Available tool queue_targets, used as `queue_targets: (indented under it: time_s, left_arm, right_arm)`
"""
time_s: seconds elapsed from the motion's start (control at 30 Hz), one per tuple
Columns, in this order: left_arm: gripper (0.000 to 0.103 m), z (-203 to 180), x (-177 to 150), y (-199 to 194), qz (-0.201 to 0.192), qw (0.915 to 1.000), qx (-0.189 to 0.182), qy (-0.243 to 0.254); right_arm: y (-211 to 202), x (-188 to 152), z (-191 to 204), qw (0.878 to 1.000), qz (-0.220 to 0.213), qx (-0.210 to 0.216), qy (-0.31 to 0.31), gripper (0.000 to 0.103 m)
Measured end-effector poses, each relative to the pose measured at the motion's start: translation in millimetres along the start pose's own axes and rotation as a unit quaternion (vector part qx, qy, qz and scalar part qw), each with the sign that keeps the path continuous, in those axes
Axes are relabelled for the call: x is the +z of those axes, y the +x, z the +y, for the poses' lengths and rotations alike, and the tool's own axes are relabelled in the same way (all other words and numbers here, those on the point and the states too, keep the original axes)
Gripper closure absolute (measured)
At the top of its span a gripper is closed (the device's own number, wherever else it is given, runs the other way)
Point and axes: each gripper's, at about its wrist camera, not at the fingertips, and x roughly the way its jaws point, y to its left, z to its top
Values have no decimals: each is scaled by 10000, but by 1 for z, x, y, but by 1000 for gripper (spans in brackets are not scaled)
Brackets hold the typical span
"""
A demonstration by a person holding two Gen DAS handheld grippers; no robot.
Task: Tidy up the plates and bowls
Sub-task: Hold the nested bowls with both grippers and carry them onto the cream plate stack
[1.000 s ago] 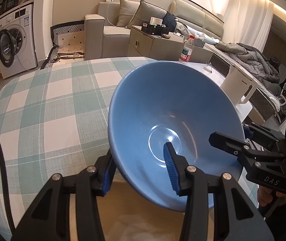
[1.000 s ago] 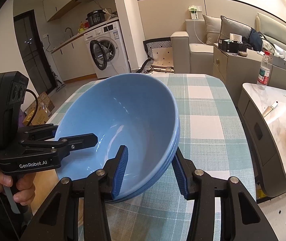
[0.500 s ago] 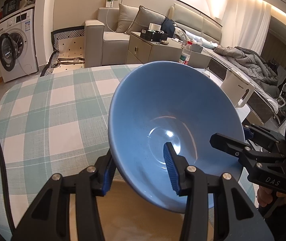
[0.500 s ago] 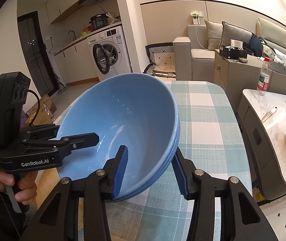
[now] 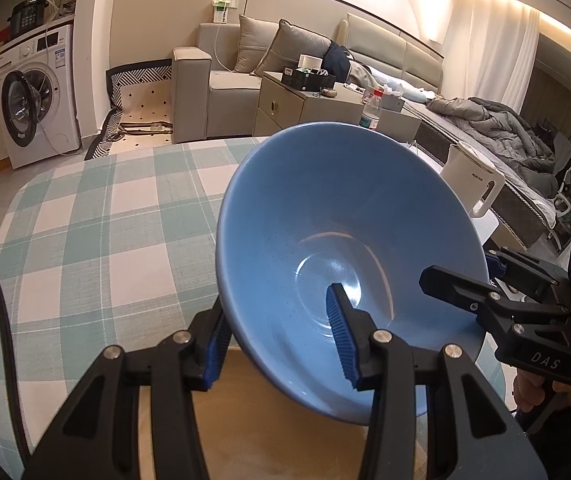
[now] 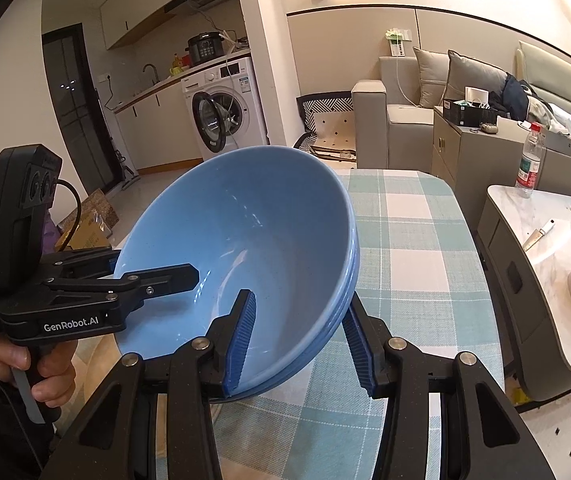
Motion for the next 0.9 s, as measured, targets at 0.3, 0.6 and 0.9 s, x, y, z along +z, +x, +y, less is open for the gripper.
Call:
queue_targets:
  time_s: [0.3,0.6,0.9]
  left_arm:
    - [58,4,-4,-13,-89,9999,56,-54]
    - [58,9,-14,-29,-169,9997,105,-105]
    - [58,16,-27,-46,-234,9993,212,-189]
  right_arm:
    - [-5,0,12,9999,-30,85,-89,57]
    - [-10,-1,25,9997,-64,163,-180,57]
    - [-13,-6,42,9991,-61,301,-286,57]
